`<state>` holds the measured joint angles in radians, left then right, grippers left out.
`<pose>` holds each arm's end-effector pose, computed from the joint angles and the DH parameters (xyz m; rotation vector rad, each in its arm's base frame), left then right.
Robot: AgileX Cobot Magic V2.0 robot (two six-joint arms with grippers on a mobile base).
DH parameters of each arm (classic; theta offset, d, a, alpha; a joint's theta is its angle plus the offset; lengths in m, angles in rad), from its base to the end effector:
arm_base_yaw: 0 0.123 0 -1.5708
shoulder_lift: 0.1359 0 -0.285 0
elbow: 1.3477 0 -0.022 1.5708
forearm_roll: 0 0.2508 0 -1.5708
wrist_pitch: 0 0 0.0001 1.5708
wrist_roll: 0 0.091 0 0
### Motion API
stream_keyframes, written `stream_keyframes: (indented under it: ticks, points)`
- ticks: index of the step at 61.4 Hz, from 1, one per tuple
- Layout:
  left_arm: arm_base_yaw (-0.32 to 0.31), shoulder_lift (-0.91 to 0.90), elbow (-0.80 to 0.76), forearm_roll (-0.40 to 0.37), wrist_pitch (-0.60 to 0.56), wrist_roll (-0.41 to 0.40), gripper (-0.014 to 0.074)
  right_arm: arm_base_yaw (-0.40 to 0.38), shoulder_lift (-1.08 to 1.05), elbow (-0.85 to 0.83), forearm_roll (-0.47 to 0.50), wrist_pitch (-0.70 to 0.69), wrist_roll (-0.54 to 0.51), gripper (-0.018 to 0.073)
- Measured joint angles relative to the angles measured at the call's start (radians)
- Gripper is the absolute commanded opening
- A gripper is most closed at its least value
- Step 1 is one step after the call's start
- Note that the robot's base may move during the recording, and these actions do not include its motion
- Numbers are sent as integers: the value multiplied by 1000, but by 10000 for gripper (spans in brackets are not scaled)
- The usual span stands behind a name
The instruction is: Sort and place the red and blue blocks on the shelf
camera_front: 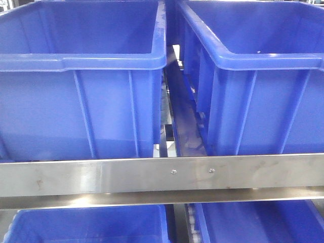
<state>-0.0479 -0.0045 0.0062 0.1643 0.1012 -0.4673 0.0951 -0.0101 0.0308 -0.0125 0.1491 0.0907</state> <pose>0.0564 -0.0012 0.2023 -0.2159 1.5765 -0.2615 0.0565 0.0052 0.1898 -0.0125 1.6550 0.1304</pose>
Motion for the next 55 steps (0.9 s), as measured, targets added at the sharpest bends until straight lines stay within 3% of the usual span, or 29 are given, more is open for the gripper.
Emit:
stream_keyframes:
  ticks: [18, 55]
  points:
    - [0, 0, 0, -61, 0, 176, 135, 0, 0, 0, 0, 0, 0, 54]
    - [0, 0, 0, -67, 2, 190, 135, 0, 0, 0, 0, 0, 0, 54]
